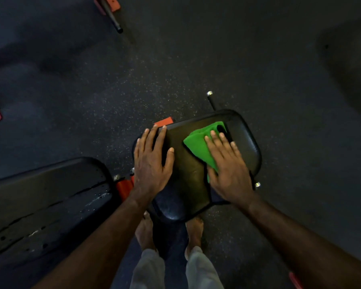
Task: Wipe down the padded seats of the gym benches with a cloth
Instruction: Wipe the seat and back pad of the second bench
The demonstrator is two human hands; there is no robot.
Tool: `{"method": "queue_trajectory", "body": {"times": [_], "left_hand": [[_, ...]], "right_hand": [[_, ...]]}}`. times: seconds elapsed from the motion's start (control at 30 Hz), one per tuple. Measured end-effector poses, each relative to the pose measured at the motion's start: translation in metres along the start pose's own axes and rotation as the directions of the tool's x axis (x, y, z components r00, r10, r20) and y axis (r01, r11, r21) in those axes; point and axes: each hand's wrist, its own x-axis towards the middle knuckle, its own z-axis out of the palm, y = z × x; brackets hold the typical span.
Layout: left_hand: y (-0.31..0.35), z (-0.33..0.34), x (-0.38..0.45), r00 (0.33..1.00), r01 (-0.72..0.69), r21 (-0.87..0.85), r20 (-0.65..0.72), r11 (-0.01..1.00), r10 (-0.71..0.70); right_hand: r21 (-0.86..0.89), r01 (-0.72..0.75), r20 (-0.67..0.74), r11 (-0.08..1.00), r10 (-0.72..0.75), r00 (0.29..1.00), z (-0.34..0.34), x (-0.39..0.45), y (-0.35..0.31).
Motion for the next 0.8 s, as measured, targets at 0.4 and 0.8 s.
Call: {"method": "queue_trajectory", "body": {"times": [0.4, 0.8], "left_hand": [[0.002, -0.002, 0.001, 1.000, 0.026, -0.067, 0.010, 0.997, -0.025], [0.025, -0.002, 0.007, 0.987, 0.139, -0.153, -0.063, 0.978, -0.150]], "right_hand": [[0.098, -0.227, -0.071, 0.969, 0.234, 0.970, -0.018, 0.059, 0.035], [0.106, -0.201, -0.097, 0.974, 0.211, 0.973, -0.015, 0.084, 0.019]]}}
